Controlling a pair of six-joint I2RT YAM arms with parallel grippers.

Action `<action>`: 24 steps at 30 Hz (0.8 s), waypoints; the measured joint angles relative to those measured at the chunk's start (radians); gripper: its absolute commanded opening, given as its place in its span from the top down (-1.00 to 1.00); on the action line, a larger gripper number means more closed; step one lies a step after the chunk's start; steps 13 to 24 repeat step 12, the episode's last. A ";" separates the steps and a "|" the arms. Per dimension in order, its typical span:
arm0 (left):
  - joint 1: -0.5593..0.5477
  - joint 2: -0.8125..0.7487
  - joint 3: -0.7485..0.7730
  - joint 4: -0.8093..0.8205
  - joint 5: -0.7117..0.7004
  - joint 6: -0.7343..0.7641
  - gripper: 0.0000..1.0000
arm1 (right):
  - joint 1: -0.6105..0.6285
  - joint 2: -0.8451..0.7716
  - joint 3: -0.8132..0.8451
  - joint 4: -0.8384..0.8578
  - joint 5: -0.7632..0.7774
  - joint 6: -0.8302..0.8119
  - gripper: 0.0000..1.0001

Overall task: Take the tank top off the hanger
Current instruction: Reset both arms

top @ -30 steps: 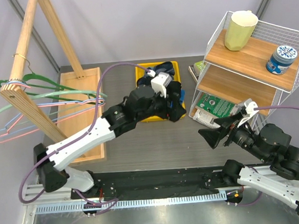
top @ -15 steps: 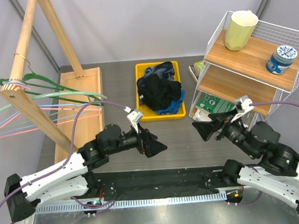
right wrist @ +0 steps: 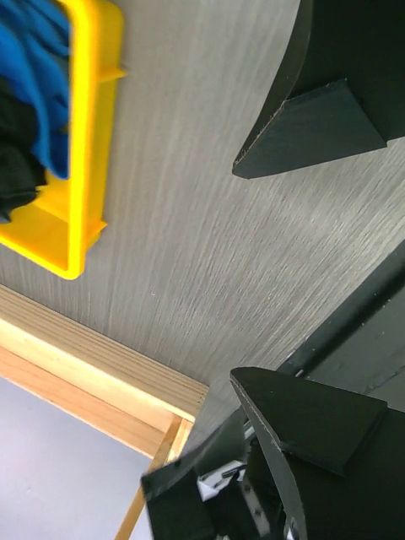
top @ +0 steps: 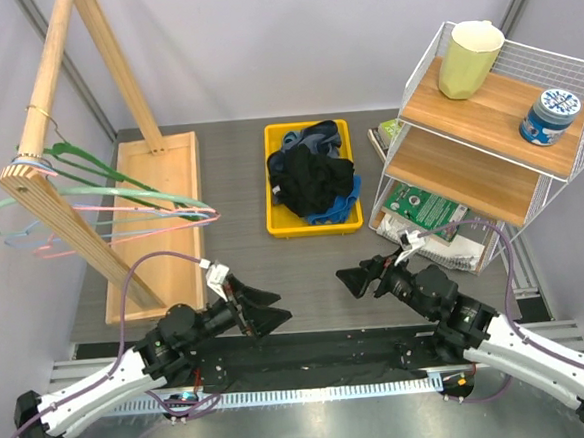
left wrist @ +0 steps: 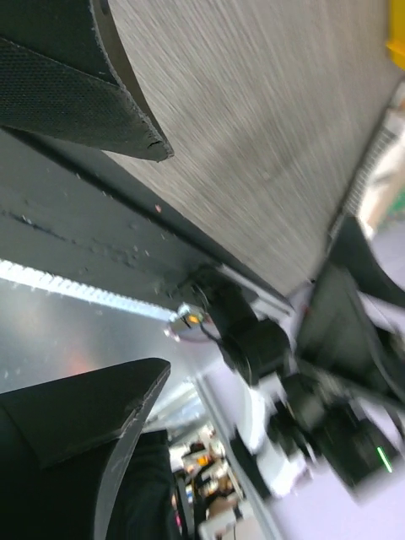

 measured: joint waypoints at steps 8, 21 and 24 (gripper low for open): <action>-0.009 -0.265 0.001 -0.113 -0.023 -0.021 -1.00 | 0.000 -0.300 -0.188 0.067 0.027 0.164 -0.99; -0.008 -0.224 0.001 -0.131 -0.023 -0.021 -1.00 | 0.000 -0.305 -0.184 0.115 0.073 0.221 -0.99; -0.008 -0.224 0.001 -0.131 -0.023 -0.021 -1.00 | 0.000 -0.305 -0.184 0.115 0.073 0.221 -0.99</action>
